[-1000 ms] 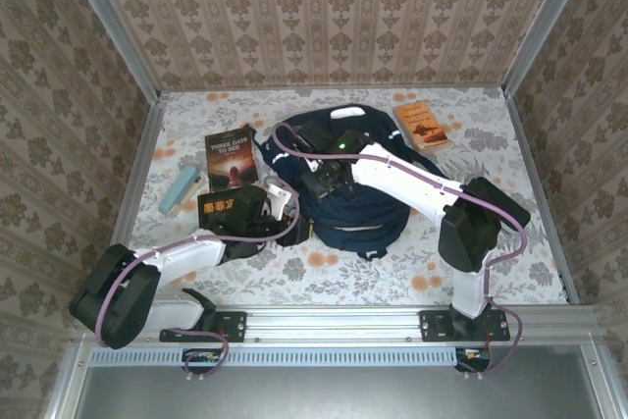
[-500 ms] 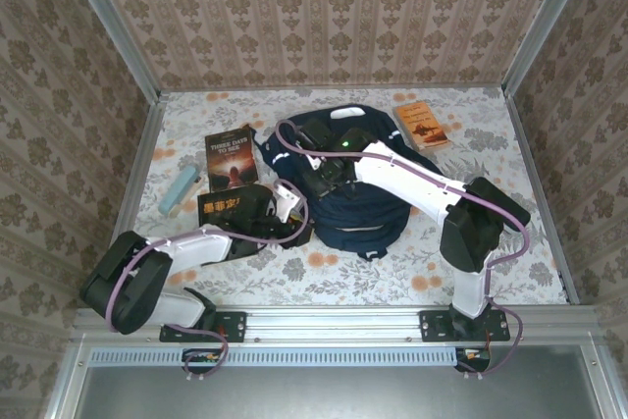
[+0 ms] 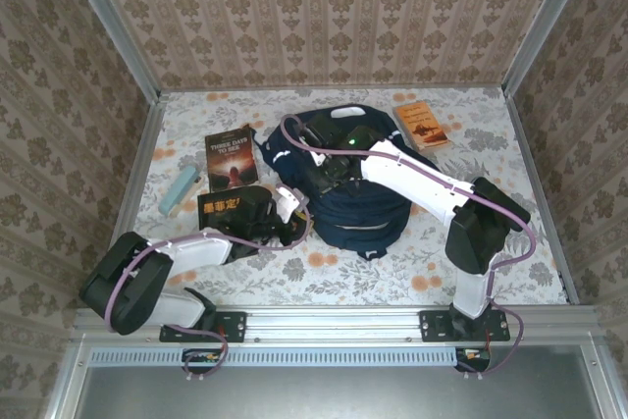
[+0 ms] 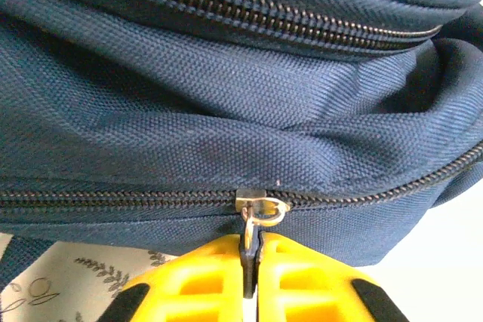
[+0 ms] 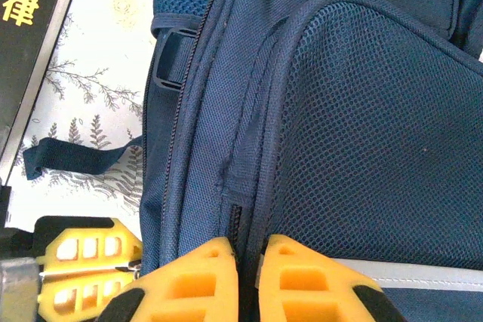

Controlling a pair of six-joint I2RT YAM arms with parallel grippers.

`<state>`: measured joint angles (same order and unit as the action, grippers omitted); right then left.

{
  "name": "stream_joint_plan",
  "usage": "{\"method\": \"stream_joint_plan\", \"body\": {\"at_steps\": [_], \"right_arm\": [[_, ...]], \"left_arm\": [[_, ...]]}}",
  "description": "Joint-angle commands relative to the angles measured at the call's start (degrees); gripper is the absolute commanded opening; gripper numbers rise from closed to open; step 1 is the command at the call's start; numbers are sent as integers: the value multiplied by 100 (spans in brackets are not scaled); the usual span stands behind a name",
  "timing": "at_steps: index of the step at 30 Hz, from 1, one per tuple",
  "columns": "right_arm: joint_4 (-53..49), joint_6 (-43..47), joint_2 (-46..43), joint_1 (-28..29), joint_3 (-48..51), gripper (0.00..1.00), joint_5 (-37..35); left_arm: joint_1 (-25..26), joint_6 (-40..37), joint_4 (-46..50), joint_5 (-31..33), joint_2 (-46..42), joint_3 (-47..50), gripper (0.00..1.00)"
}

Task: Pack the student bag

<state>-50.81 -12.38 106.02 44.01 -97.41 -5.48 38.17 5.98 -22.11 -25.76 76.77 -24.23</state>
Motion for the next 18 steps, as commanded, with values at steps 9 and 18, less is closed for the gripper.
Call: {"method": "stream_joint_plan", "body": {"at_steps": [9, 18], "right_arm": [[248, -88, -649, -10, 577, 0, 187], [497, -534, -481, -114, 520, 0, -49]], "left_arm": [[-331, 382, 788, 1468, -832, 26, 0], [-746, 1074, 1525, 1475, -421, -692, 30]]}}
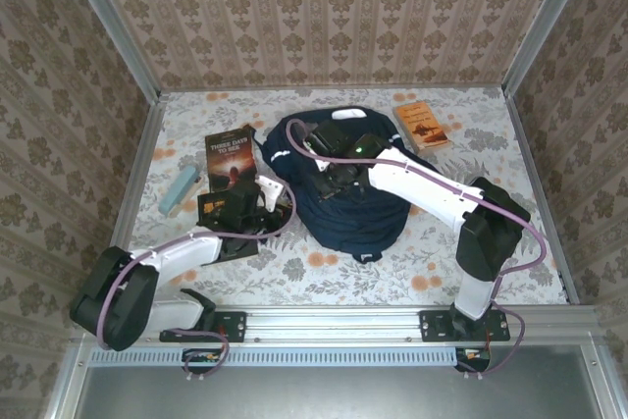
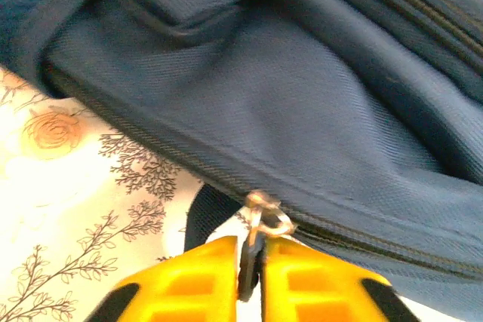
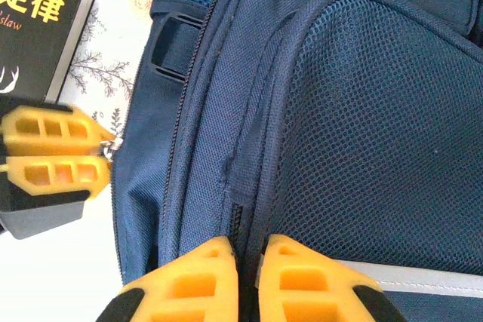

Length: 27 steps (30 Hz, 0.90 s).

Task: Pack the student bag

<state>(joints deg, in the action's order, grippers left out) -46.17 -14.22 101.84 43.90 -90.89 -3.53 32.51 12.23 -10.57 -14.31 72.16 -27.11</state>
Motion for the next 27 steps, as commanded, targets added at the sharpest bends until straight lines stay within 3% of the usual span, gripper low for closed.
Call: {"method": "stream_joint_plan", "body": {"at_steps": [1, 5, 8, 10, 12, 15, 20, 27], "right_arm": [[36, -475, 25, -164, -190, 0, -358], [151, -1040, 389, -467, -351, 0, -682], [386, -1129, 528, -618, -342, 2, -460], [515, -1066, 578, -620, -365, 16, -70], [576, -1106, 561, -611, -369, 38, 217], [689, -1198, 438, -603, -258, 54, 302], [1046, -1373, 49, -578, 224, 65, 651], [1513, -1733, -507, -478, 990, 70, 965]], "left_arm": [[-208, 542, 504, 344, 22, -483, 37], [-337, 957, 1313, 542, -159, -765, 64], [-466, 1188, 1993, 786, -328, -925, 75], [-573, 1392, 2461, 1084, -408, -1031, 82], [-923, 1558, 2977, 1247, -437, -1164, 87], [-1447, 1702, 3530, 1370, -420, -1261, 91], [-2275, 1836, 3770, 1119, -260, -1183, 91], [-2421, 2038, 3531, 449, 459, -1114, 80]]}}
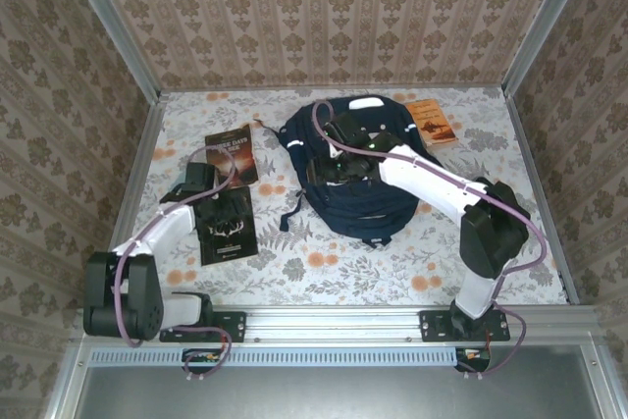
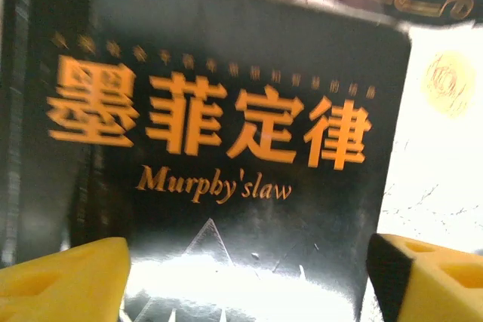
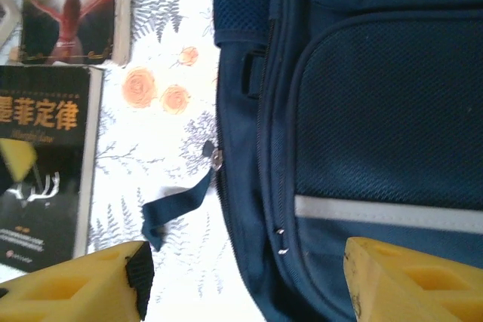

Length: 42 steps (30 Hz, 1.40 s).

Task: Pack the student bag

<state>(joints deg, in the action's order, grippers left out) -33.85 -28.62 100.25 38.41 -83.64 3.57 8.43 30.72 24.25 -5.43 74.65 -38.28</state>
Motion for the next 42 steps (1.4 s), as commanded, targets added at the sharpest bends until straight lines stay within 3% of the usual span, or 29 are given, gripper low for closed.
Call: {"method": "stream_joint_plan", "body": {"at_steps": [1, 9, 13, 16, 20, 30, 42], "right_arm": [[461, -361, -413, 91, 357, 70, 259], [585, -821, -704, 265, 852, 67, 76], [624, -1024, -659, 457, 902, 64, -46], [630, -1140, -453, 649, 779, 63, -94], [529, -1224, -67, 895, 444, 60, -157], [661, -1905, 887, 1545, 9, 46, -189], [671, -2209, 1859, 1847, -276, 35, -35]], "left_arm": [[5, 251, -3, -510, 277, 33, 78], [494, 933, -199, -908, 240, 472, 69], [983, 1485, -365, -1046, -112, 737, 69], [1064, 1614, -364, -1220, -390, 733, 69], [886, 1296, 241, -1008, -802, 362, 71], [-375, 681, 862, -1124, -1091, 479, 72], [-456, 742, 674, -1433, -1025, 958, 72]]}}
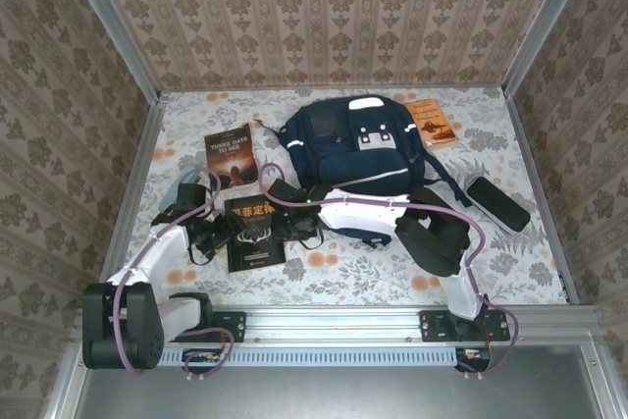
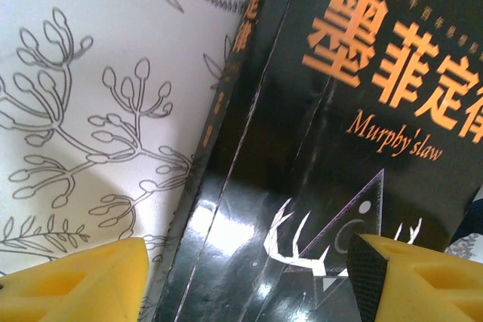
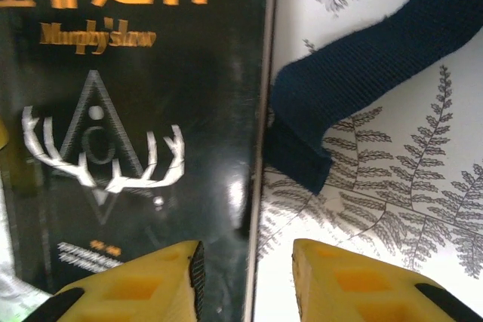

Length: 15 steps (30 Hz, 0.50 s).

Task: Pack the student bag

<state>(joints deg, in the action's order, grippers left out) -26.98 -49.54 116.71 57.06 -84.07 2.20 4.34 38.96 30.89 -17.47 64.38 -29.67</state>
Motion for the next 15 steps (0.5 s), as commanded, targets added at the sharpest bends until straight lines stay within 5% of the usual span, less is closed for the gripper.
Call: {"method": "stream_joint_plan", "body": {"at_steps": [1, 15], "right_arm": [[-9, -97, 272, -18, -256, 34, 124], [109, -170, 745, -32, -158, 25, 408]], "left_arm": [[-52, -80, -2, -254, 8, 115, 72], [158, -11, -509, -1154, 244, 200, 69]]}}
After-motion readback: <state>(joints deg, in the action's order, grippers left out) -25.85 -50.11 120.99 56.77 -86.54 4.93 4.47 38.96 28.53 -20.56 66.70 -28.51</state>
